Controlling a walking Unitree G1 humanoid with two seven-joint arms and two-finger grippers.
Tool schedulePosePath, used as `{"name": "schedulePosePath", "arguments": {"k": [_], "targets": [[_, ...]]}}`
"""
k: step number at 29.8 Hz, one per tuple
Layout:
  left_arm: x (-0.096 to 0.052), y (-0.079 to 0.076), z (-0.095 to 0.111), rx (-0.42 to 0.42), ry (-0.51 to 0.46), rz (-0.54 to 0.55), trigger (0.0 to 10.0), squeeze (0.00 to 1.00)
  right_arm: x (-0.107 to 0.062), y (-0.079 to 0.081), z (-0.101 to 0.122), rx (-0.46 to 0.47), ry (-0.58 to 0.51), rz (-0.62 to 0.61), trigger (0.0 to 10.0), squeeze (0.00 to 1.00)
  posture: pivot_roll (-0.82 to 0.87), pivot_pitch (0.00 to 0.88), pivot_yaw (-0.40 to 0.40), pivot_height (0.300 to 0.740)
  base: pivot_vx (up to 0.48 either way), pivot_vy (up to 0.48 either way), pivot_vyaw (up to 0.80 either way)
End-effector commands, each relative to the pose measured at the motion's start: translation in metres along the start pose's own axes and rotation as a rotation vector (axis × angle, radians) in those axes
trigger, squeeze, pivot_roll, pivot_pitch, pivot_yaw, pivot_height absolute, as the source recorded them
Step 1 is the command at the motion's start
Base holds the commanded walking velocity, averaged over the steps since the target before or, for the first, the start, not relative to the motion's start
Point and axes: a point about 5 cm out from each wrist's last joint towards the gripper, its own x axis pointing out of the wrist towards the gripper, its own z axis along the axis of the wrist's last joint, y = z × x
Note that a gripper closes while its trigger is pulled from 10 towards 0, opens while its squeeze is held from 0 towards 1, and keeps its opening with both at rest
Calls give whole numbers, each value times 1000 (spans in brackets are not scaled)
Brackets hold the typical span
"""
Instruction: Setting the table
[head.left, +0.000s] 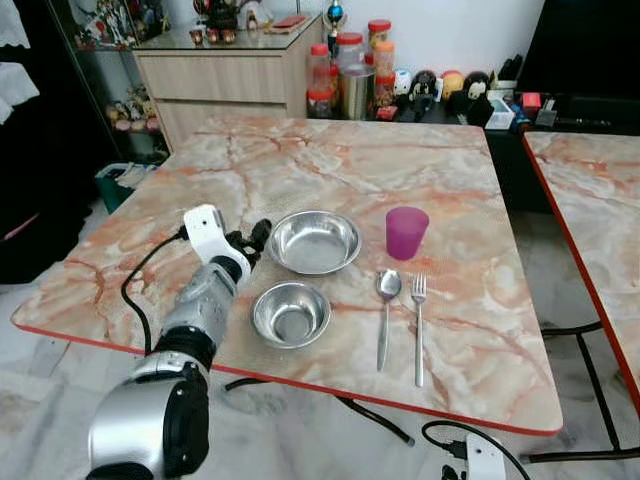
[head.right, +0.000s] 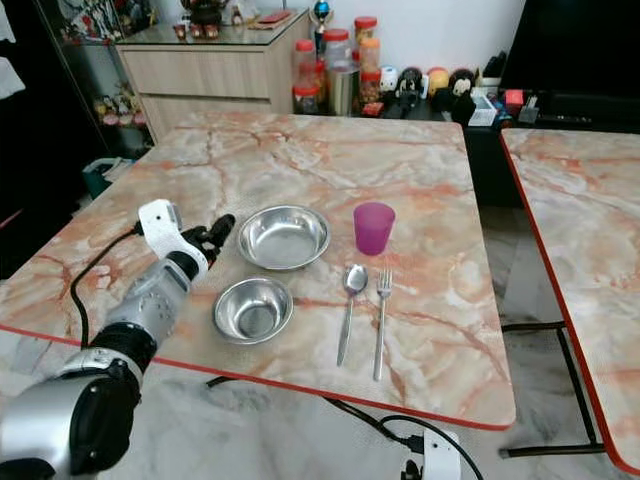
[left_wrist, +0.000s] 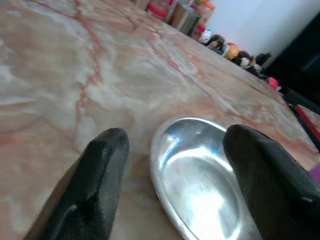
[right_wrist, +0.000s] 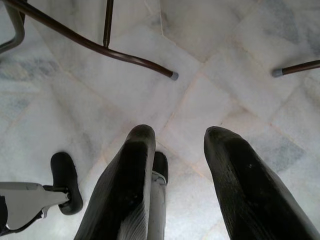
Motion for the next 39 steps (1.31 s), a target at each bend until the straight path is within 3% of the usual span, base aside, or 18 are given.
{"name": "schedulePosePath", "arguments": {"k": [1,2,9,16,35,37,39], "targets": [[1,2,-1,1,39,19,10000,882,-1,0,-3,-1,0,1,10000,0,-6,0,58,740,0,0,0],[1,3,-2,3,54,30,10000,0,-1,0,-4,-1,1,1,10000,0,-8,0,58,740,0,0,0],[2,1,-11,-37,150,10,10000,0,-5,-4,-16,2,13,-6,10000,0,-23,0,68,740,0,0,0],[3,-7,-14,-60,178,-64,10000,0,-11,-8,-33,9,25,-14,10000,0,-36,27,93,740,0,0,0],[6,-24,-22,-75,230,-88,10000,0,-23,-11,-60,14,32,-15,10000,0,-68,122,116,740,0,0,0],[7,-27,-22,-87,227,-92,10000,0,-24,-13,-61,17,28,-19,10000,0,-71,126,117,740,0,0,0],[8,-30,-21,-97,222,-96,10000,0,-22,-16,-47,24,-73,-41,10000,0,-73,141,117,740,0,0,0]]}}
